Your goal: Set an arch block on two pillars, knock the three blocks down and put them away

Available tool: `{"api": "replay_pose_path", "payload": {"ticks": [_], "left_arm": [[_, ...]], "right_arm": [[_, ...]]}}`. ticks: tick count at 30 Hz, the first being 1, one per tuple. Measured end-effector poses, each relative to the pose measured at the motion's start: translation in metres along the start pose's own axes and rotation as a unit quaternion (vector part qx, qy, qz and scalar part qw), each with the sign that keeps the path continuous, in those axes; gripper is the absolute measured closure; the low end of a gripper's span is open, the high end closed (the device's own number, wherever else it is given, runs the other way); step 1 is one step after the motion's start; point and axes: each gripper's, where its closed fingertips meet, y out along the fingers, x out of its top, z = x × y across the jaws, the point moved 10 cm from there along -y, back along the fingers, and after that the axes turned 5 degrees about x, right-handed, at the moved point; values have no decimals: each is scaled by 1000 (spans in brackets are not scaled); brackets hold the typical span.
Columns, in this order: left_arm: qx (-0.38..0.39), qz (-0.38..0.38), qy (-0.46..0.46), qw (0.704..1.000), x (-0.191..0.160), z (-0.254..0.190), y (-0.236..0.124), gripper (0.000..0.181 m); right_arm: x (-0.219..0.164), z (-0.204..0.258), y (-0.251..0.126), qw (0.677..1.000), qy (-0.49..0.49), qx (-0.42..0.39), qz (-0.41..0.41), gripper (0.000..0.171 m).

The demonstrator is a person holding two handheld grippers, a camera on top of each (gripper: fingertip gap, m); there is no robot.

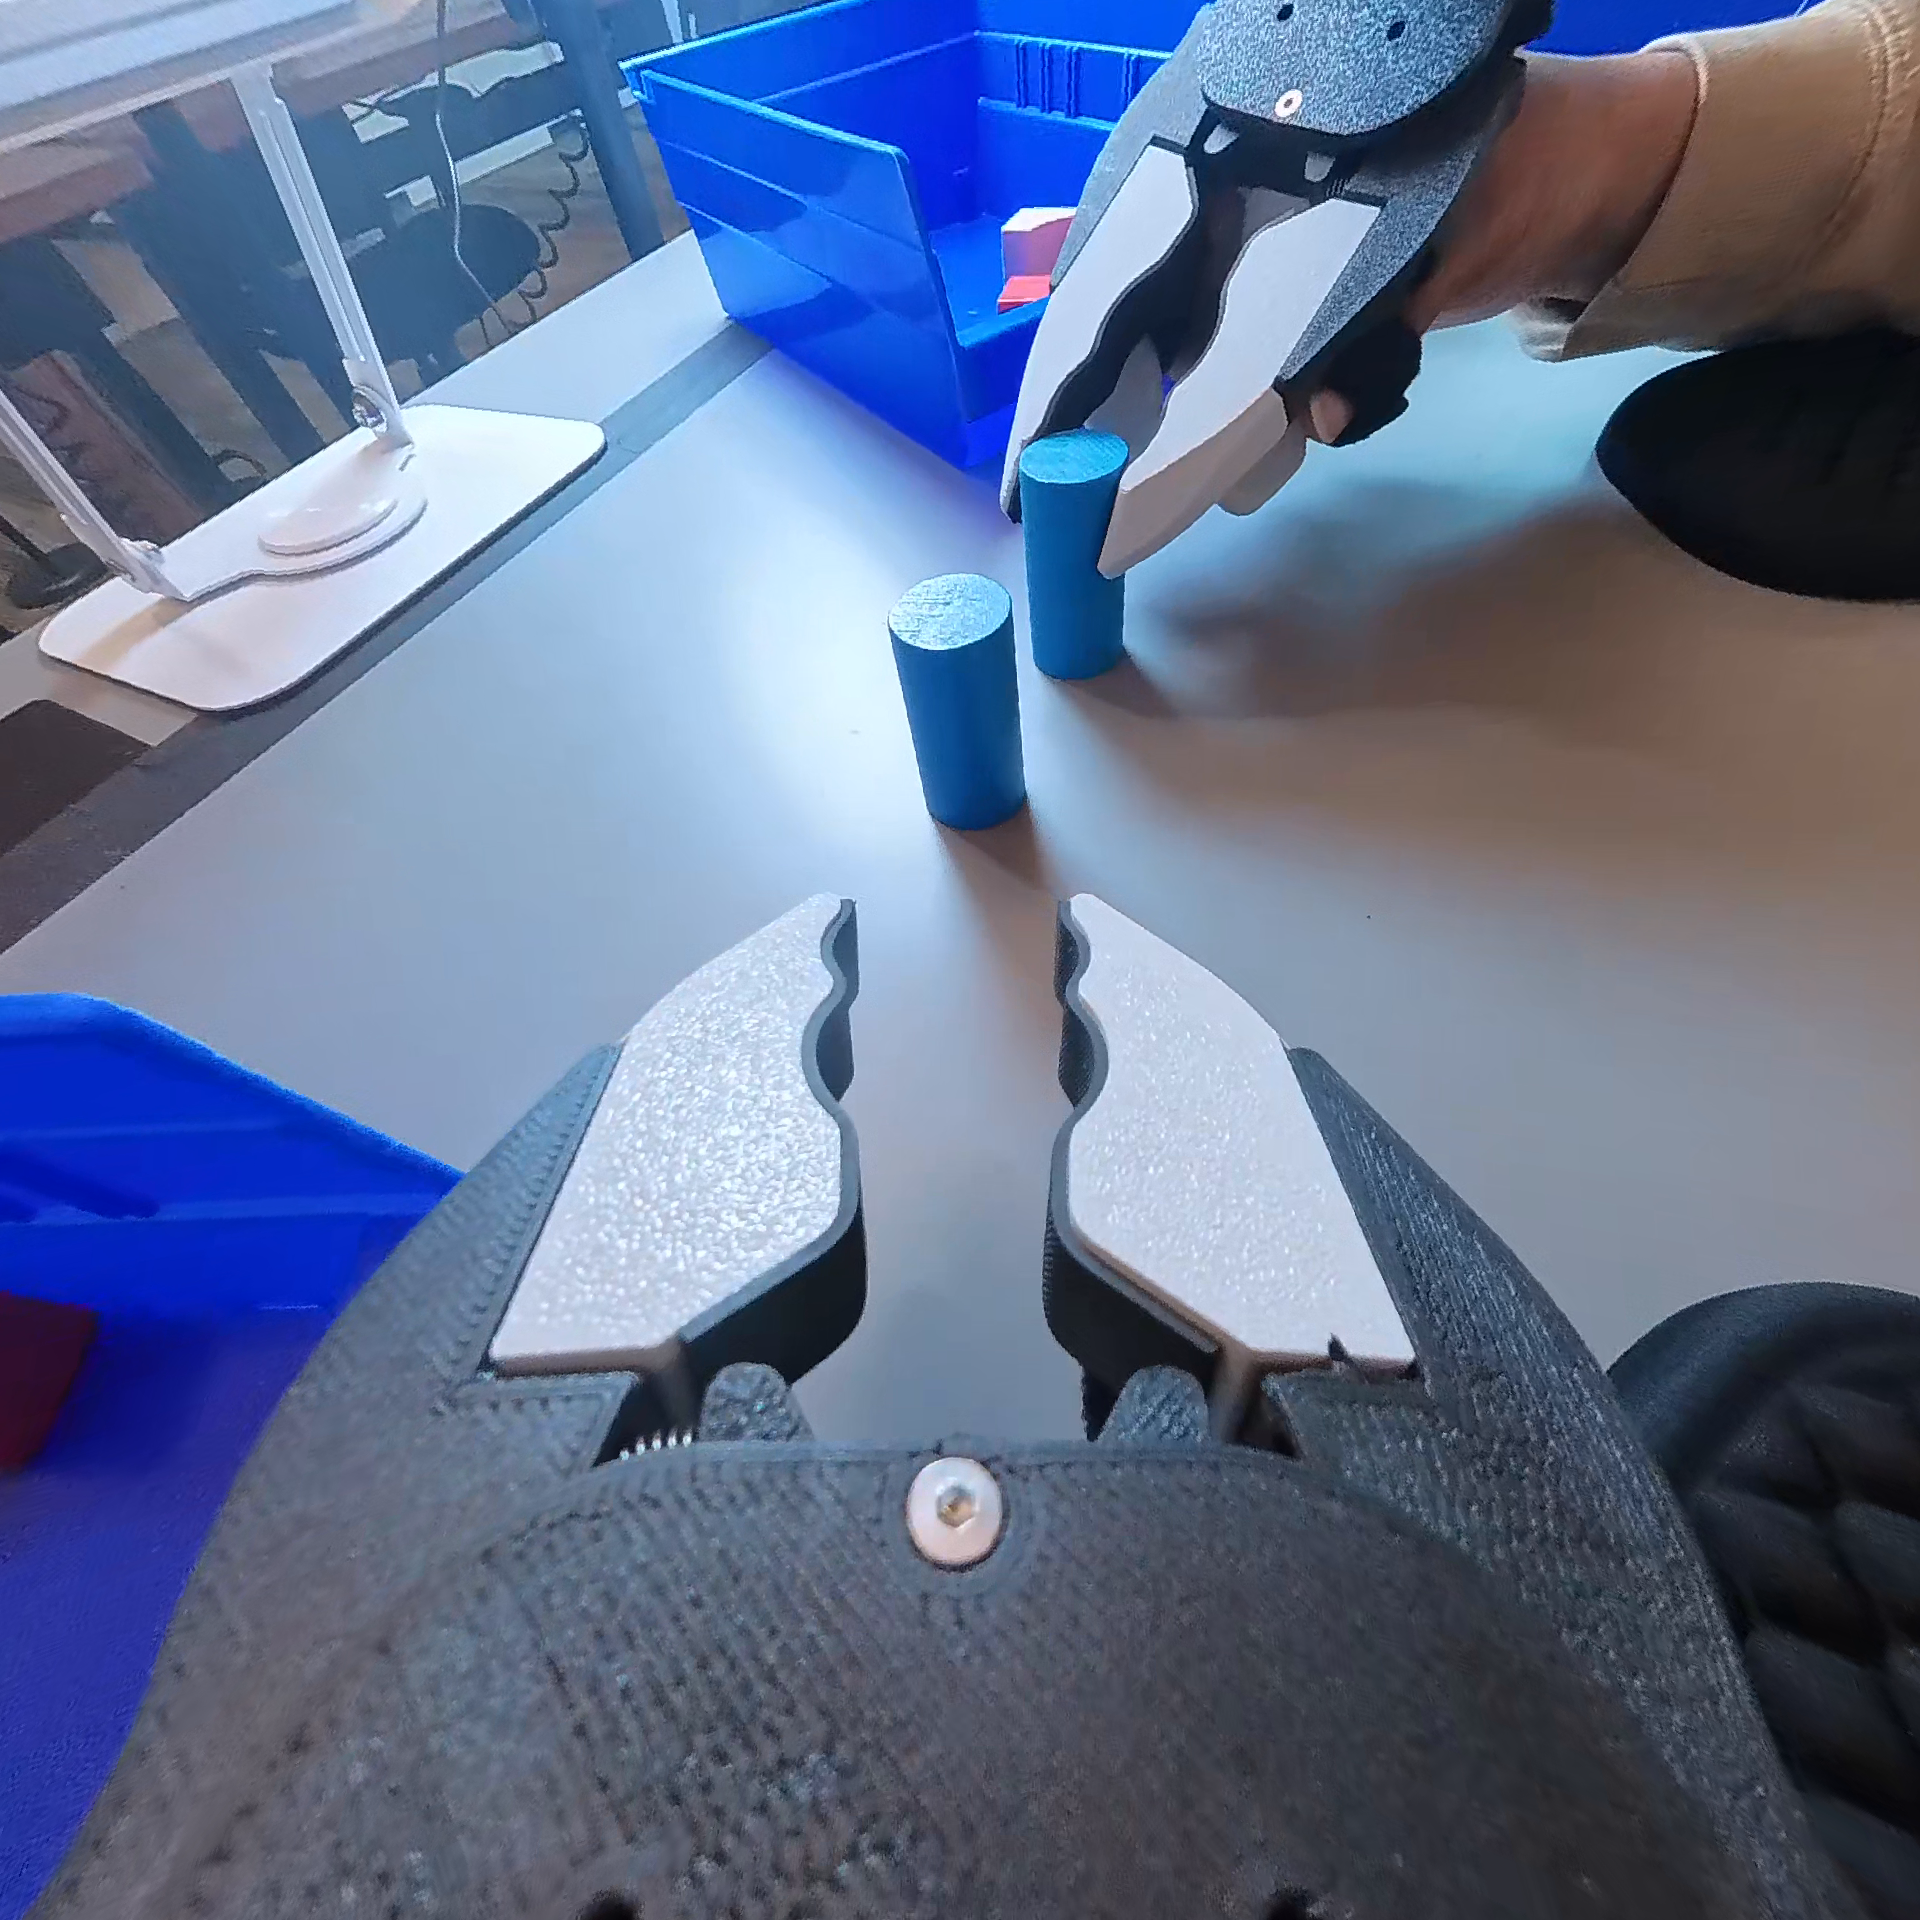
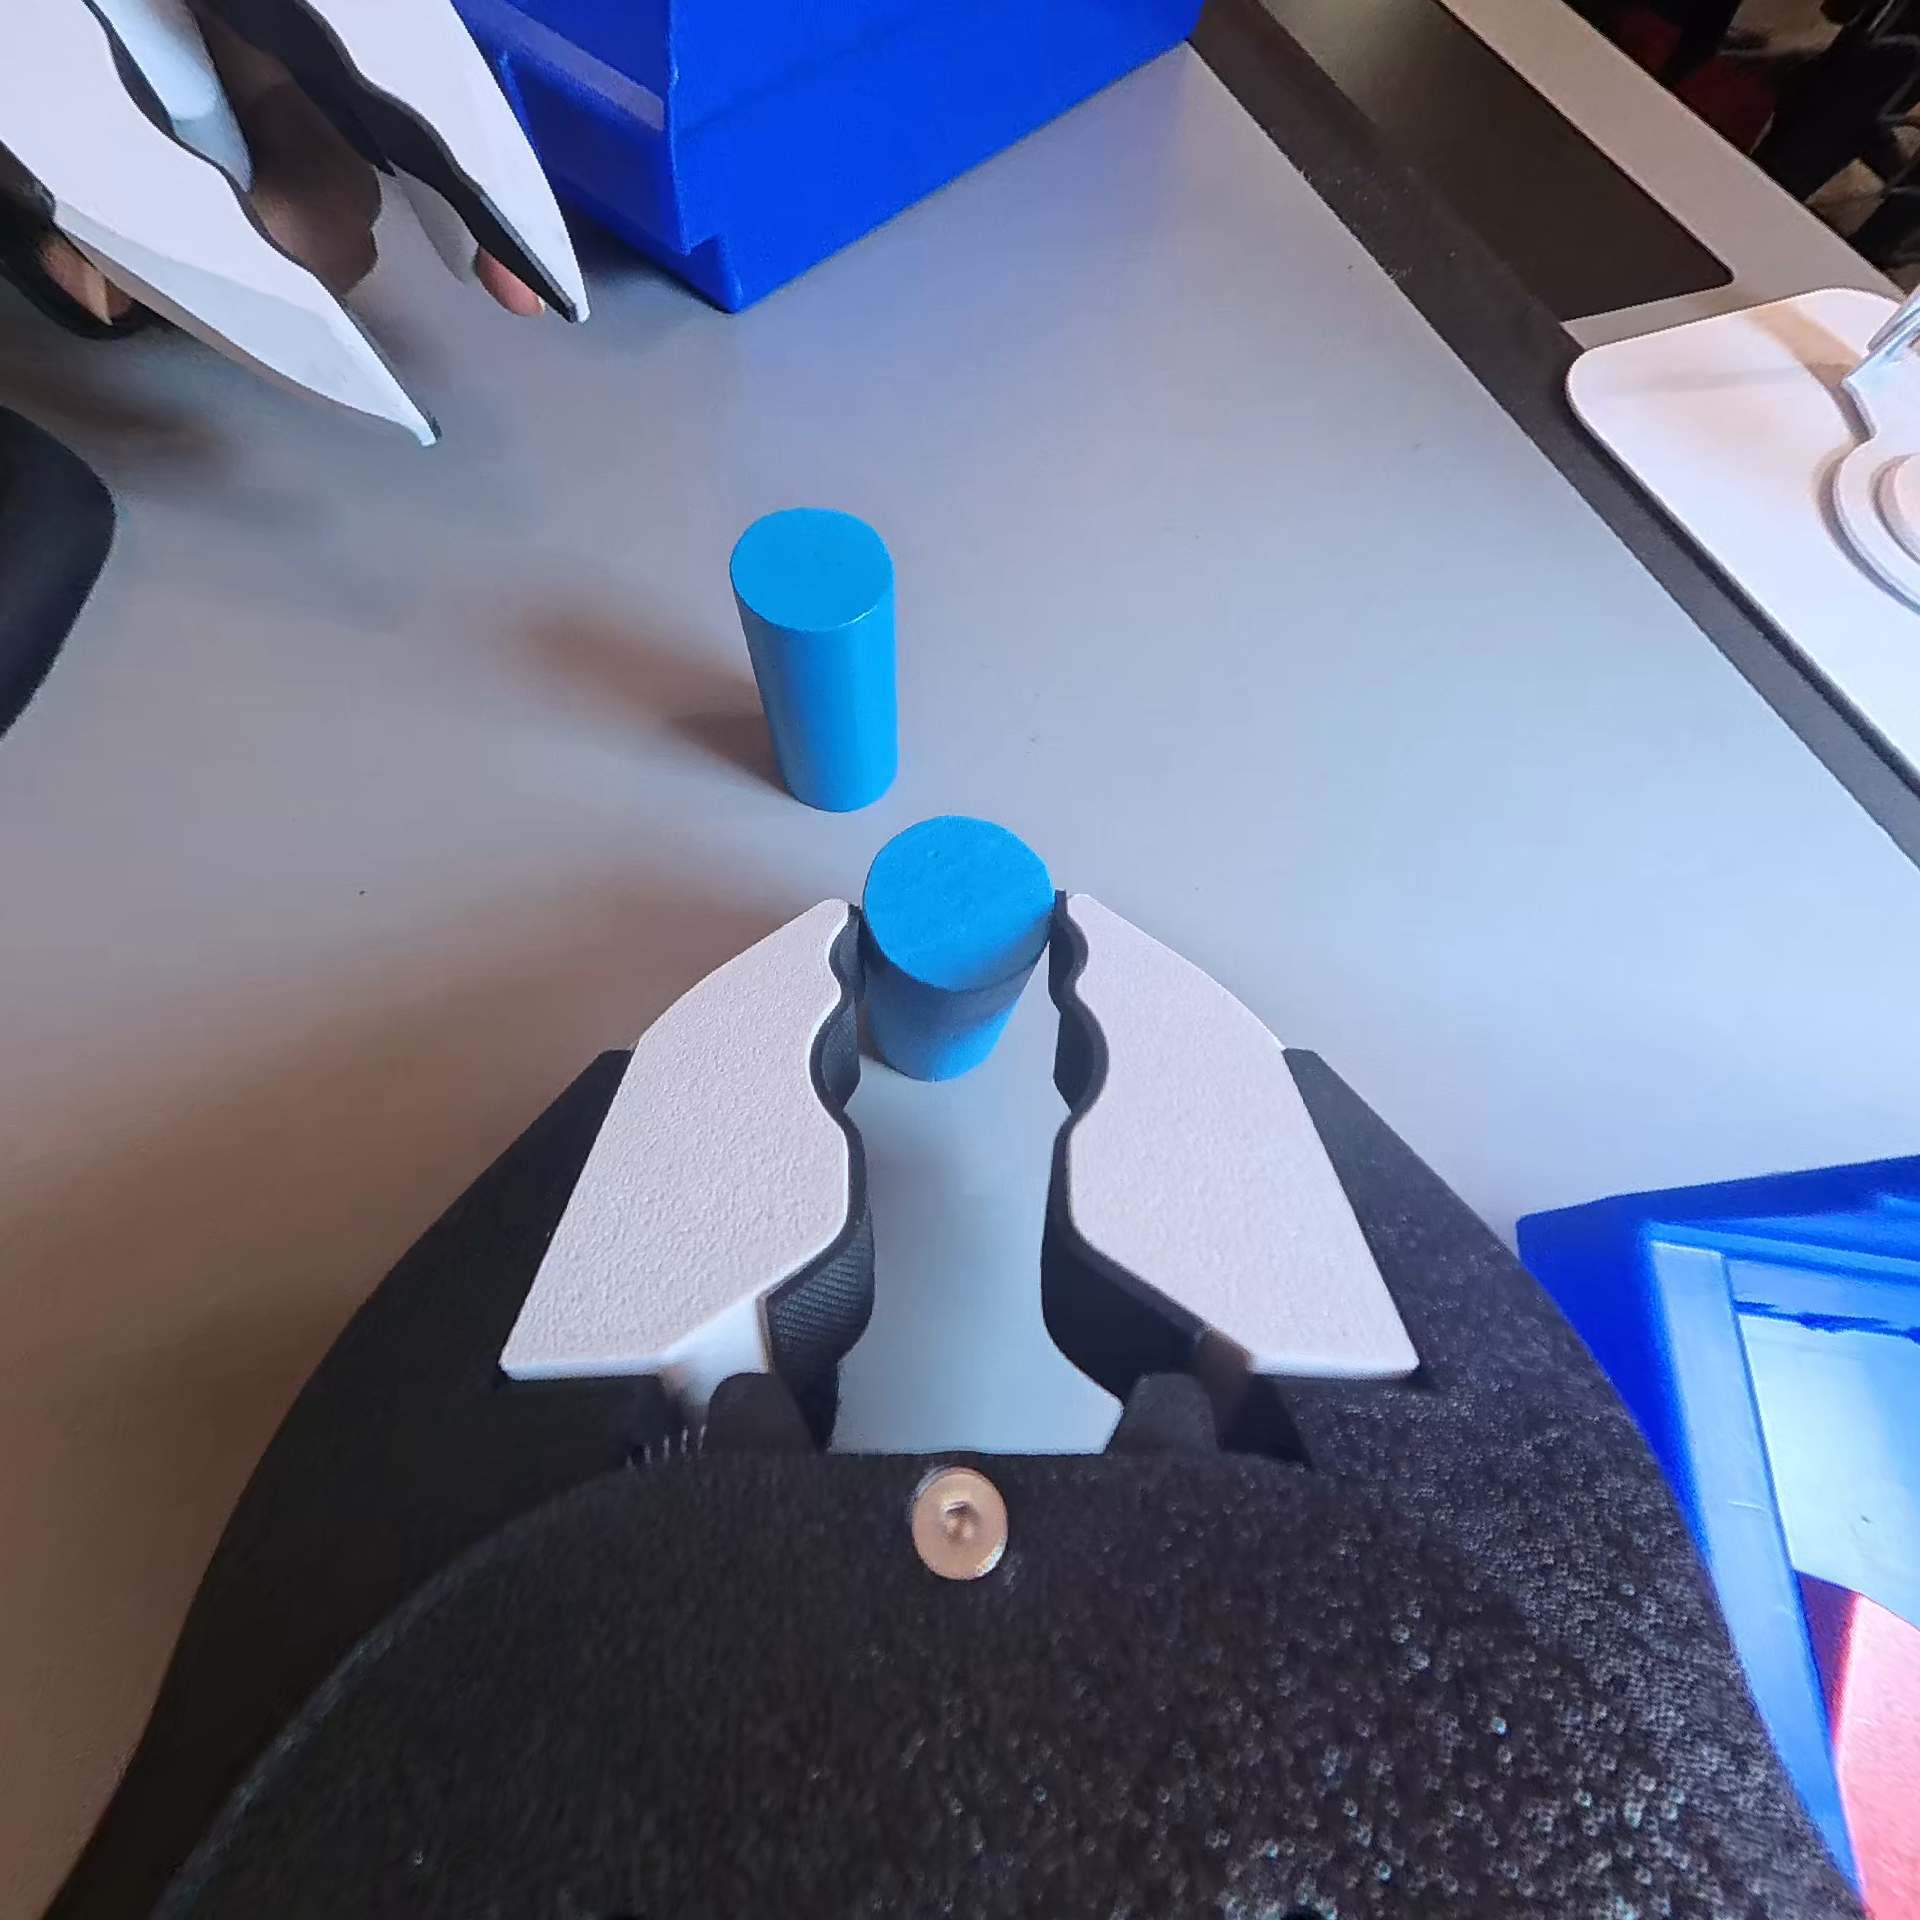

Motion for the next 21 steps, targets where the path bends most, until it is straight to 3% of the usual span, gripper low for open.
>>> {"api": "replay_pose_path", "payload": {"ticks": [21], "left_arm": [[-9,10,3,1000,-3,-3,3,145]], "right_arm": [[-1,2,9,1000,3,13,-11,137]]}}
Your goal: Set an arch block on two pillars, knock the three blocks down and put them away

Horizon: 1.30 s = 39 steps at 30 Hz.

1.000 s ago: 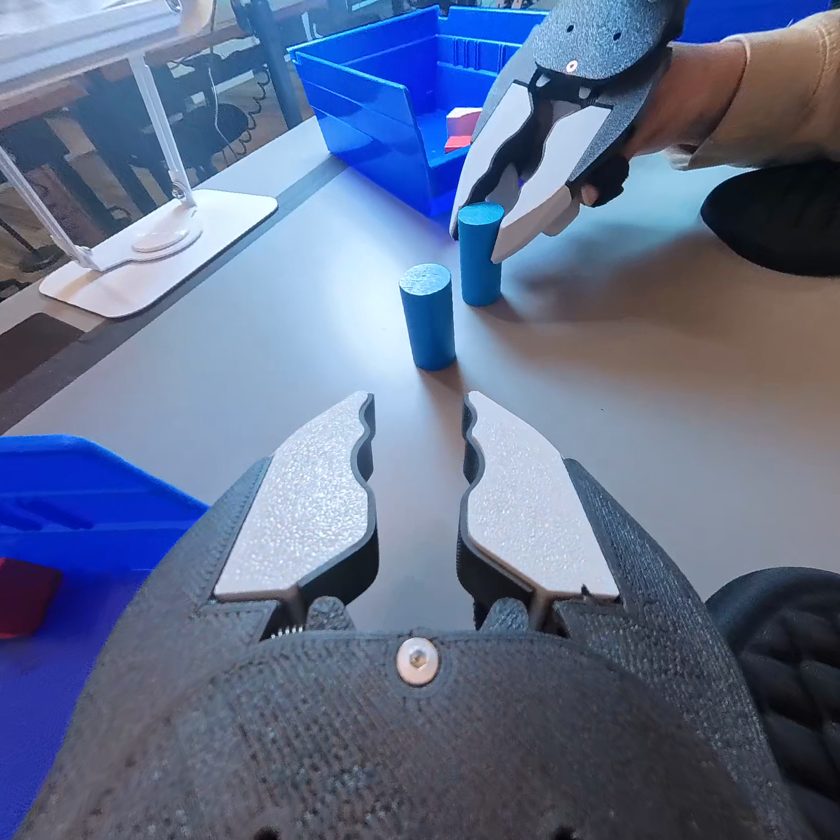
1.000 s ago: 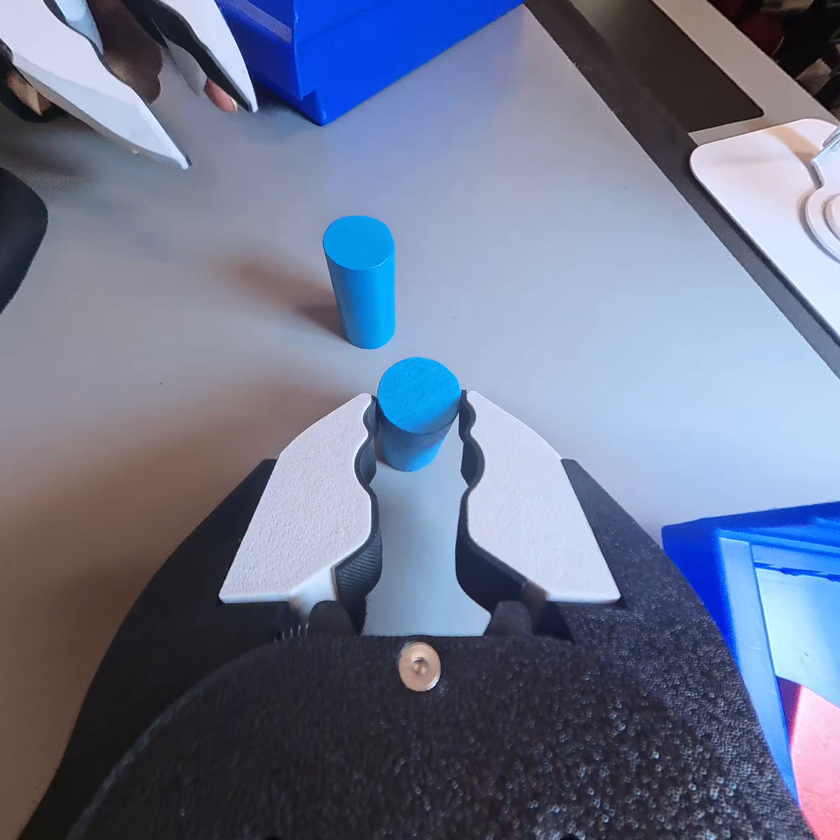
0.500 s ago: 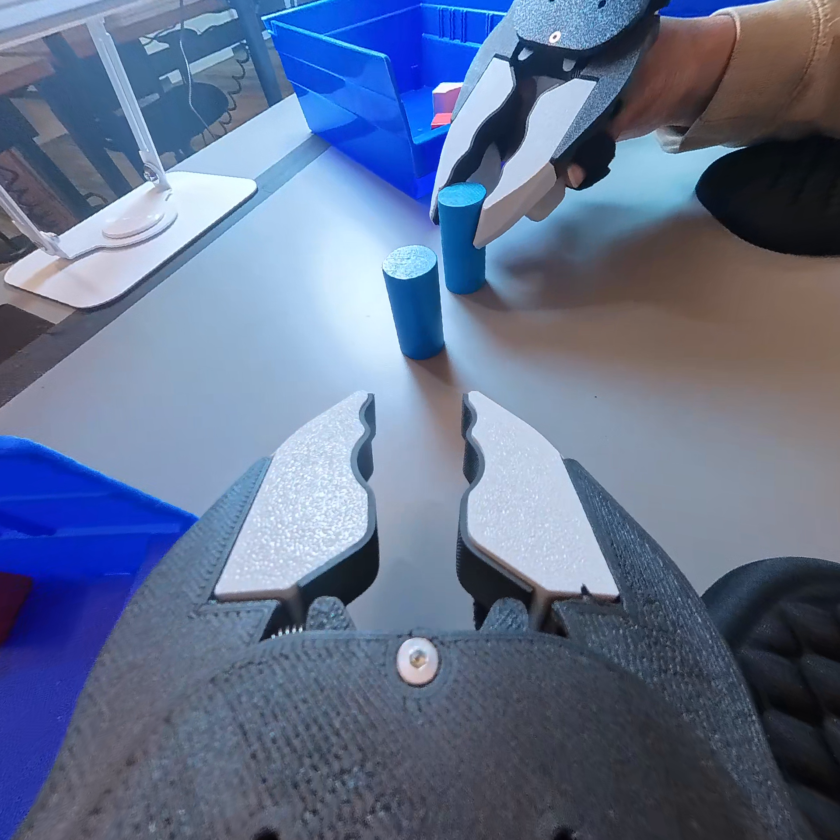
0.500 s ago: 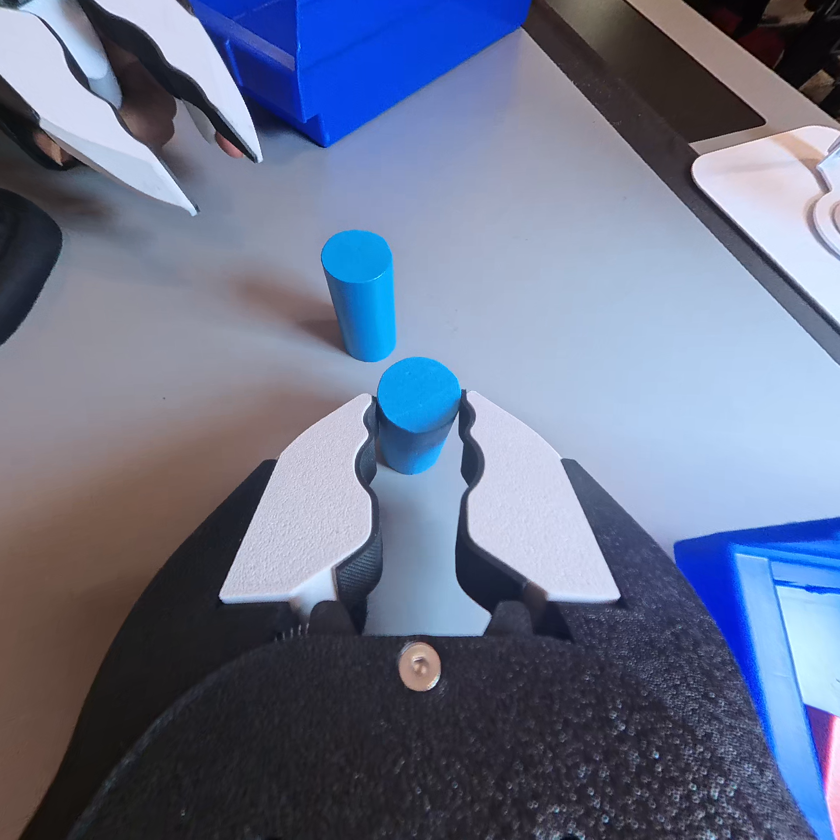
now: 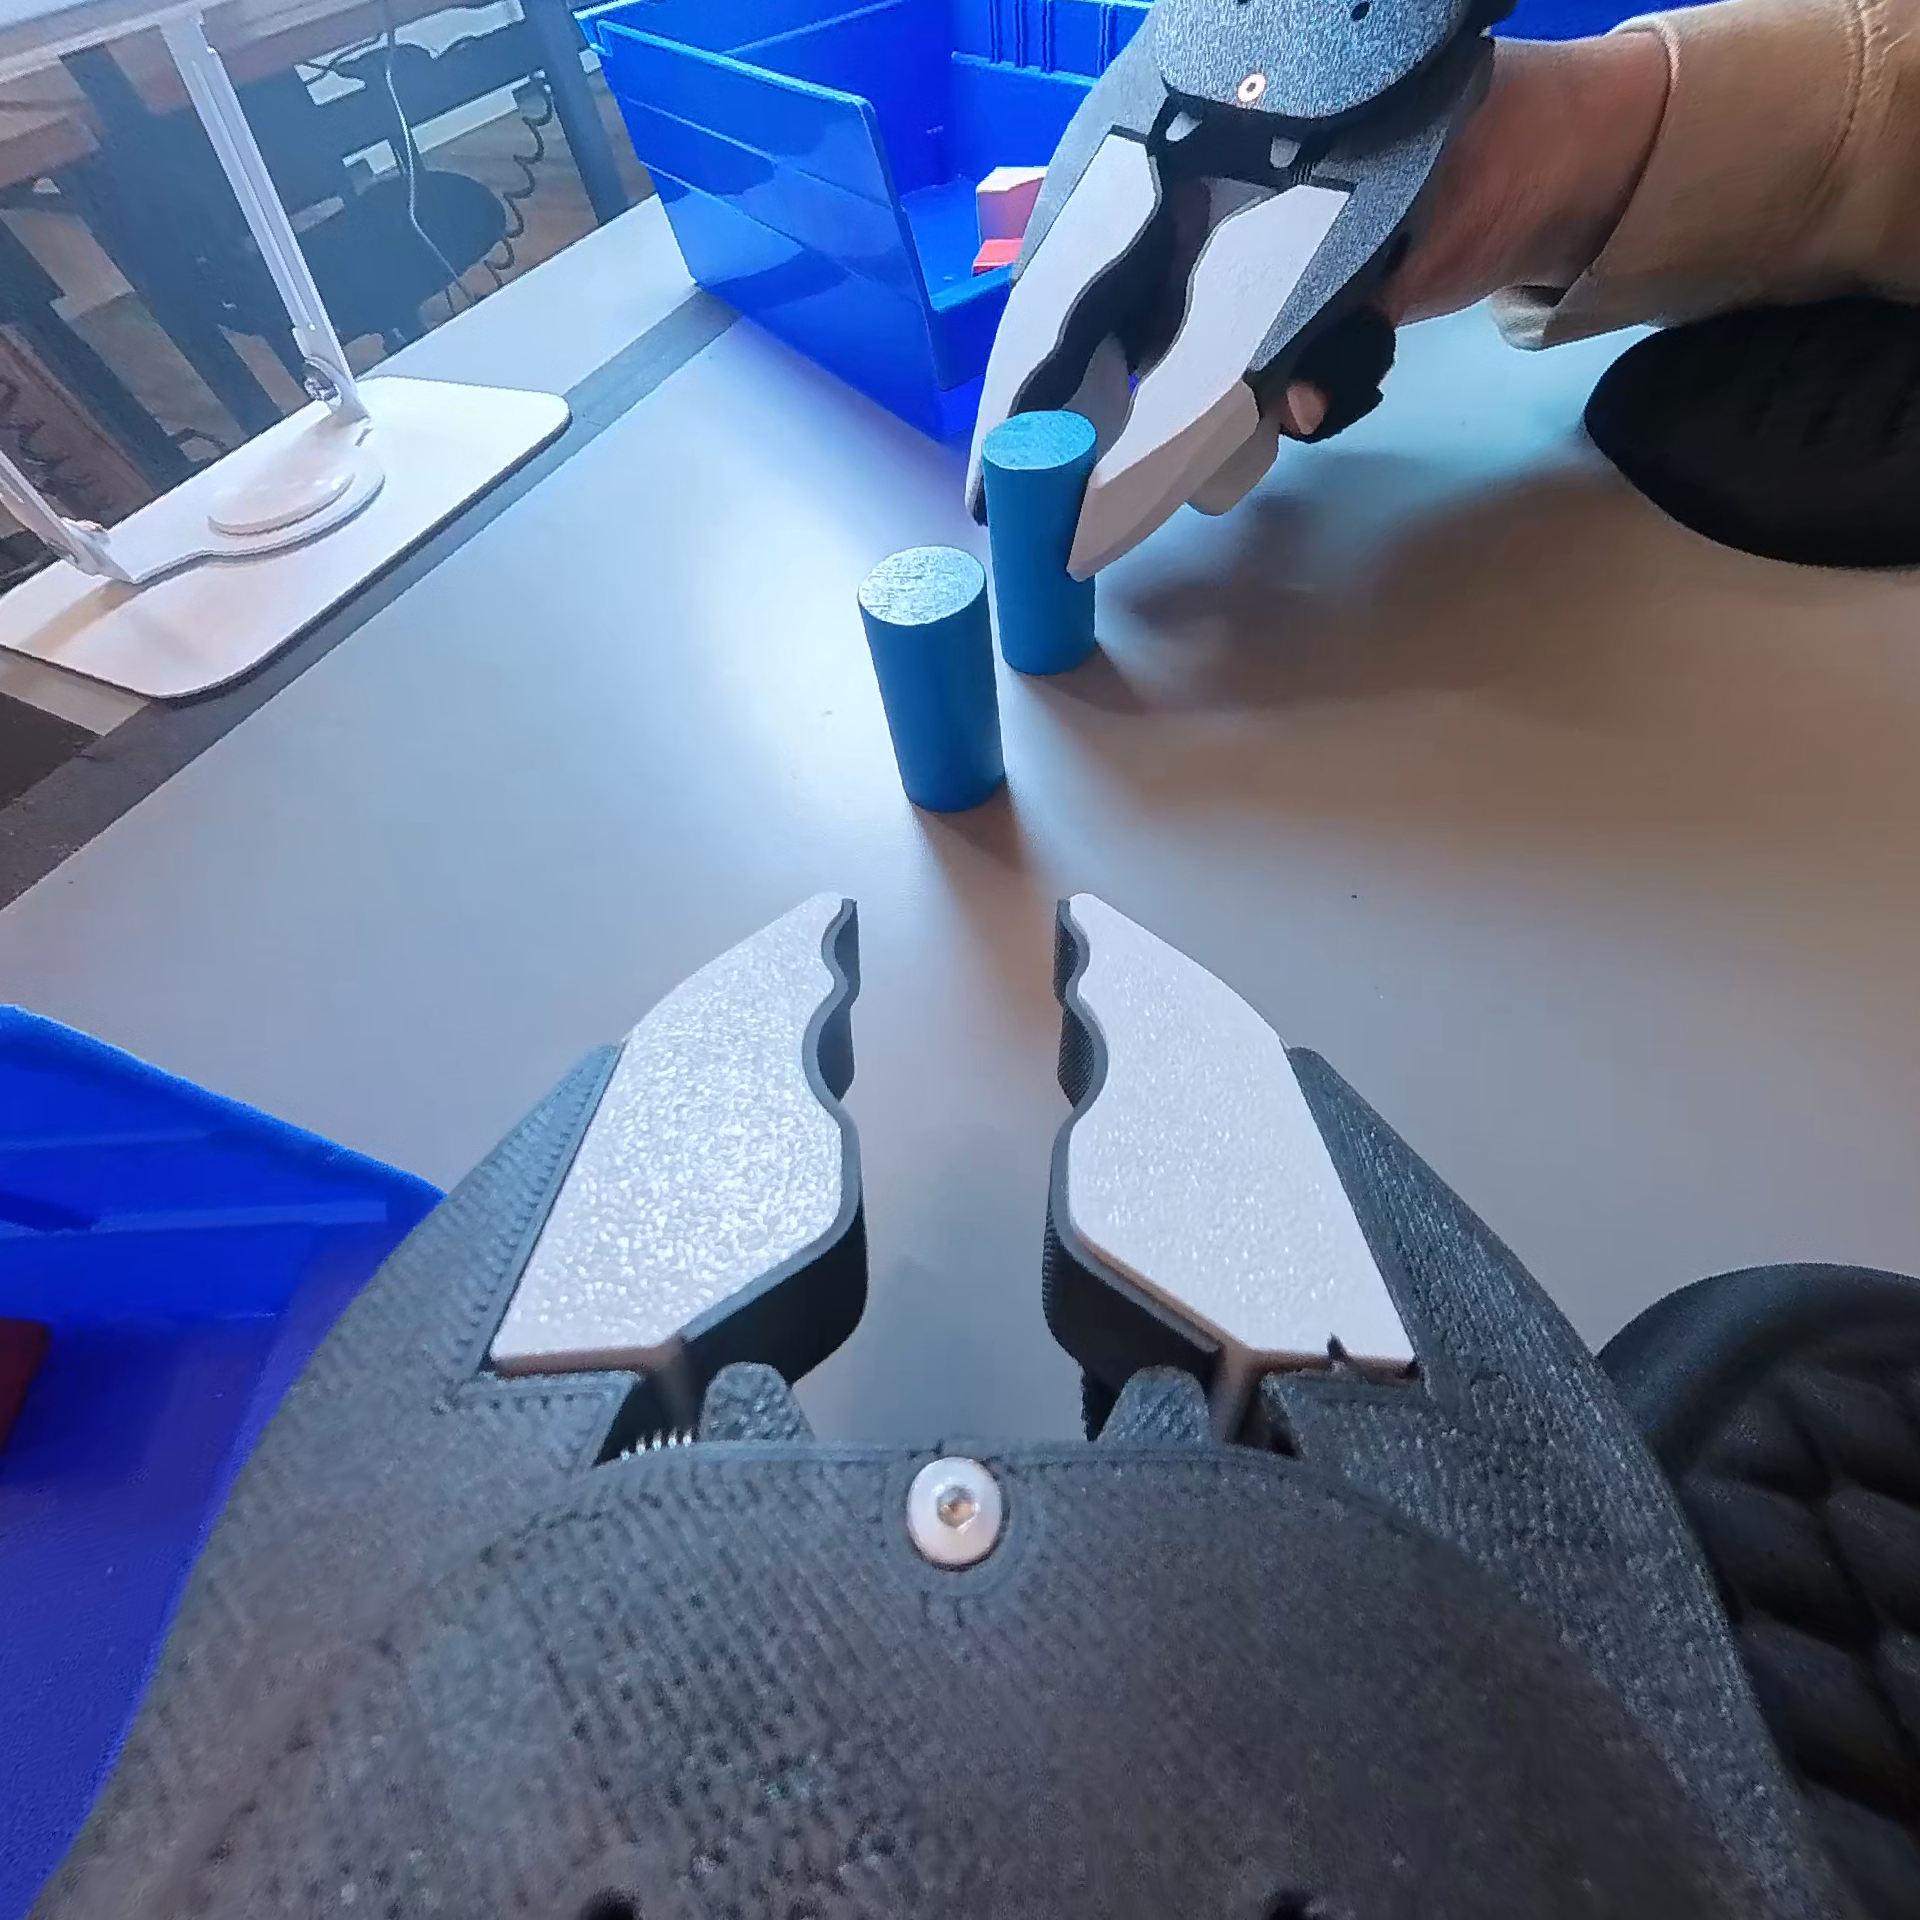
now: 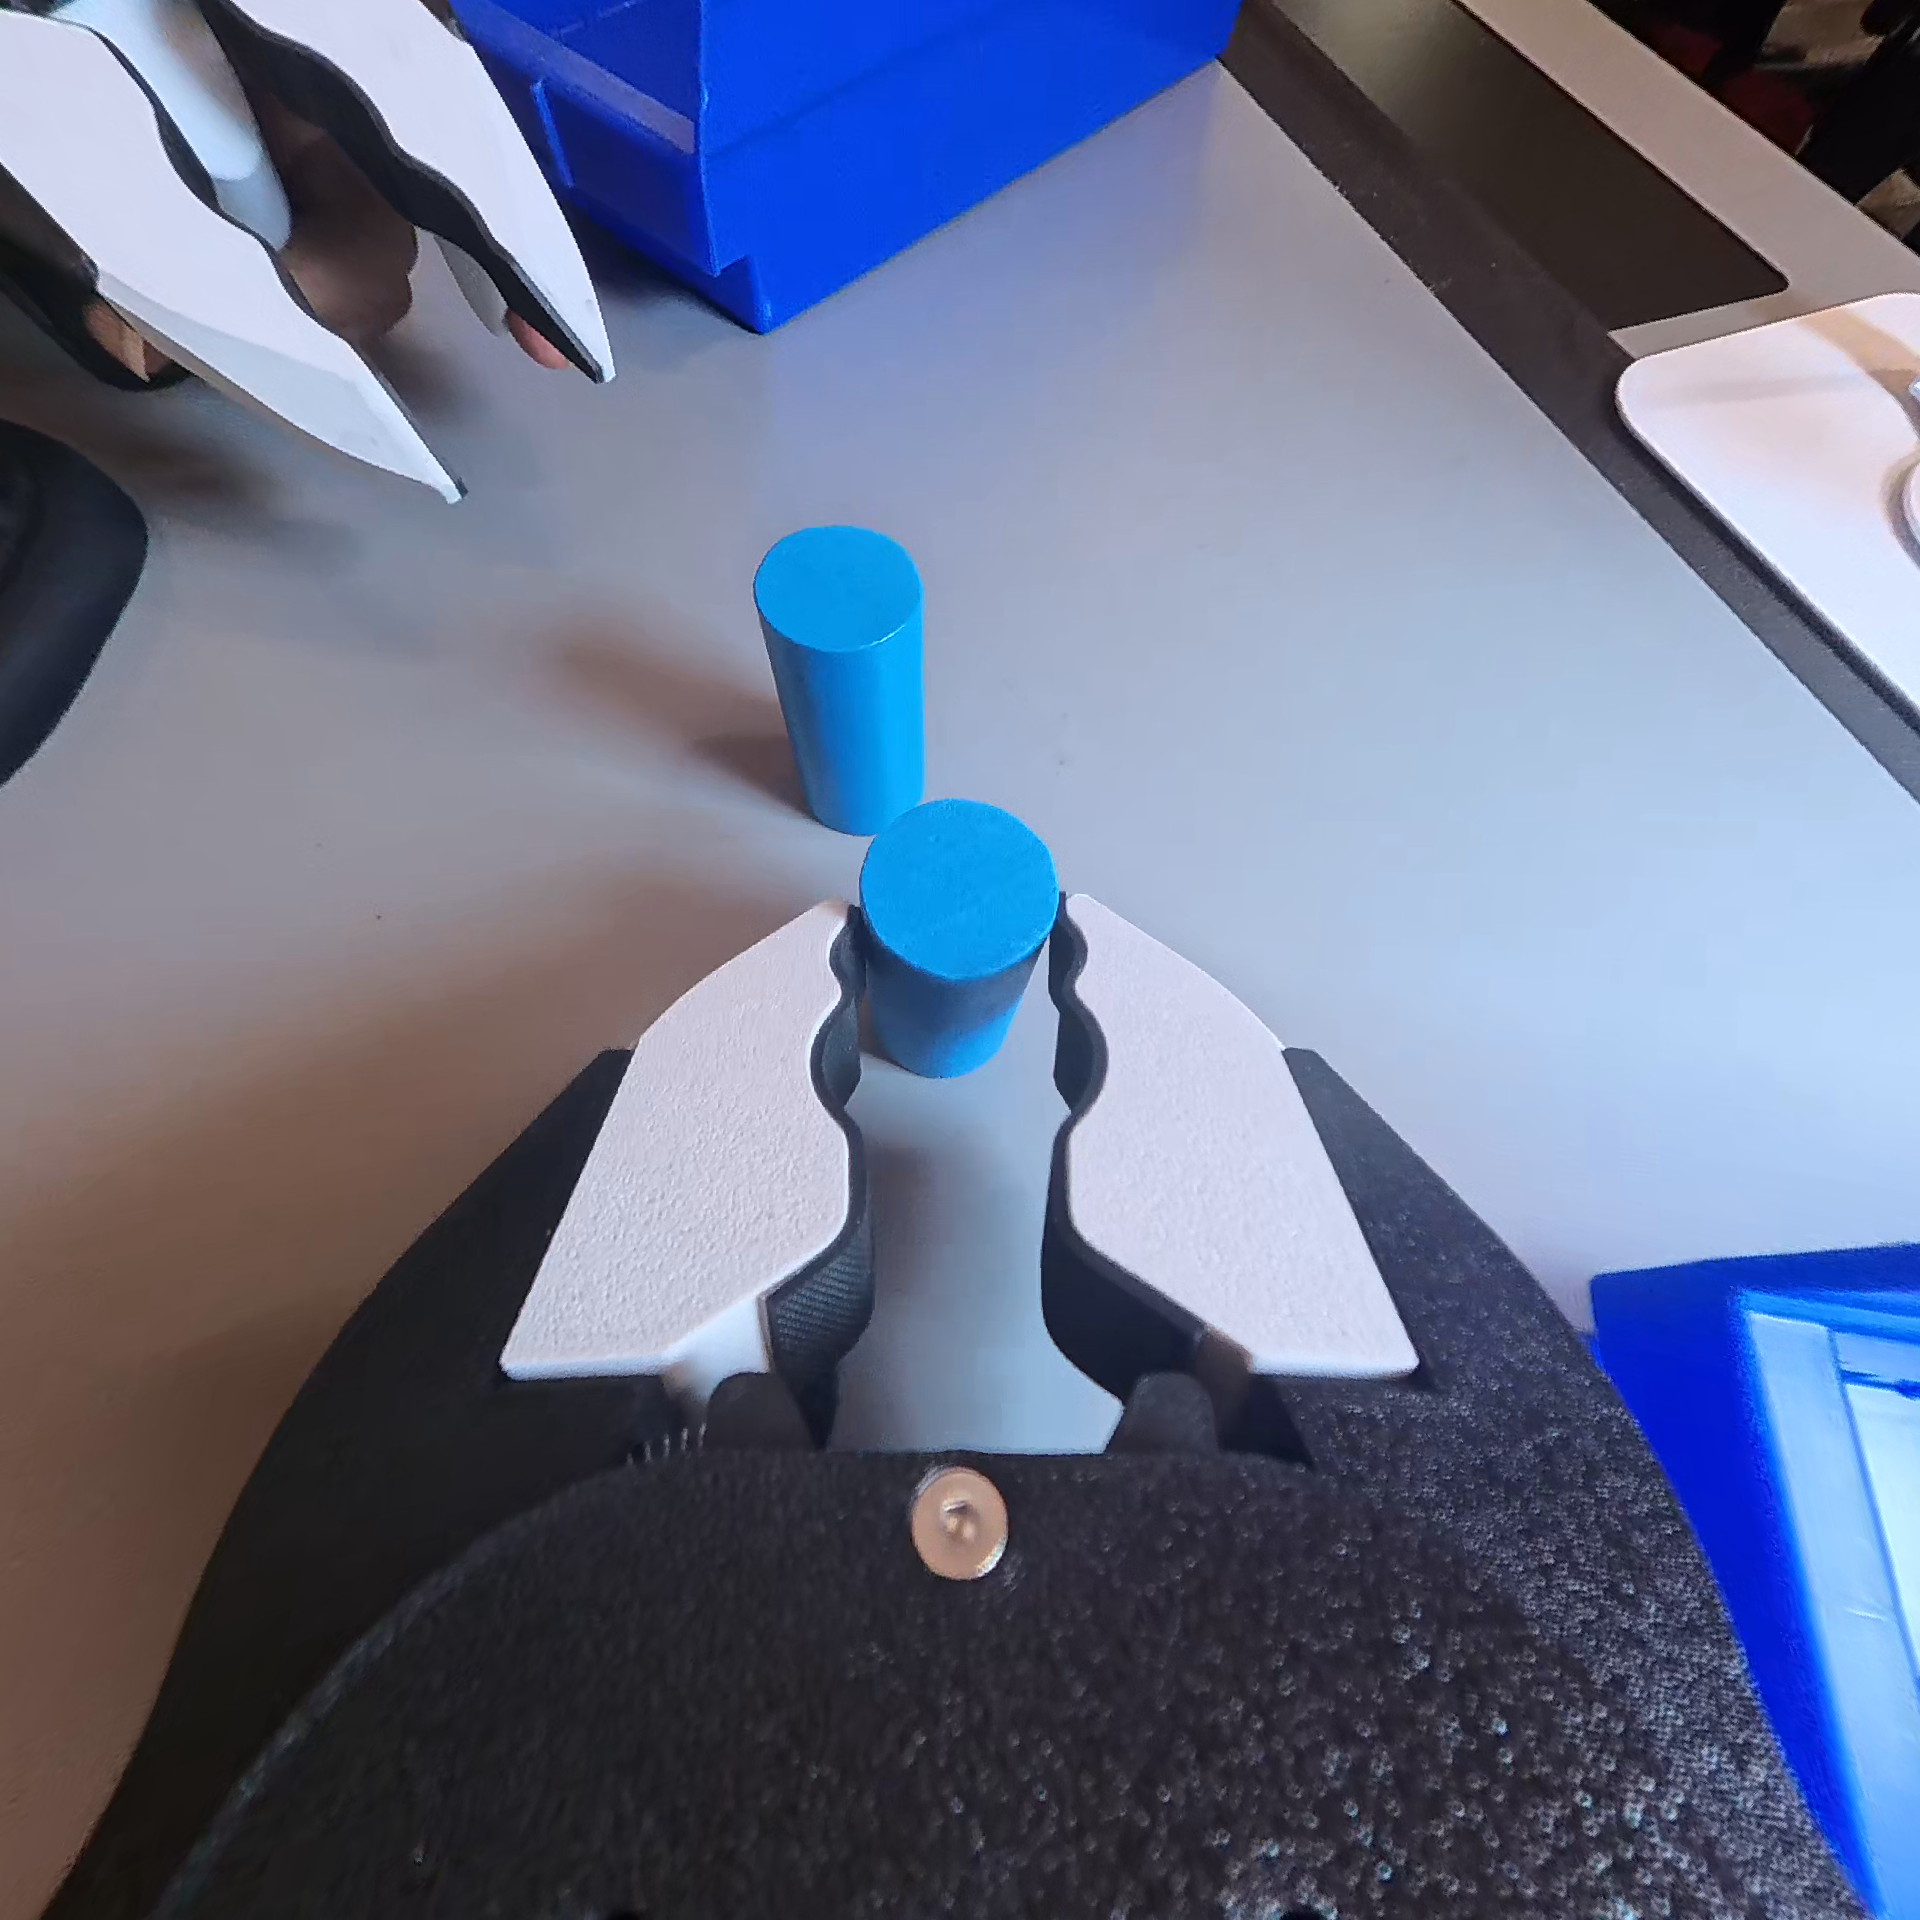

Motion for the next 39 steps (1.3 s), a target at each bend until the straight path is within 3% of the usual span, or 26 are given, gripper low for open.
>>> {"api": "replay_pose_path", "payload": {"ticks": [6,11,28,31,35,39], "left_arm": [[0,0,1,1000,0,0,0,145],[1,0,1,1000,0,0,-1,145],[-3,4,2,1000,-1,-2,1,145],[-4,3,3,1000,-1,-2,1,145],[33,-27,2,999,8,4,-11,152],[133,-78,-32,987,33,39,-49,150]], "right_arm": [[-1,1,0,1000,-1,4,-4,130],[-2,2,-1,1000,-6,-2,3,137],[-1,2,1,1000,-4,1,3,138],[-1,2,1,1000,-1,5,0,131],[10,6,-17,999,-1,-5,-44,114],[20,15,-49,995,-16,-40,-89,112]]}}
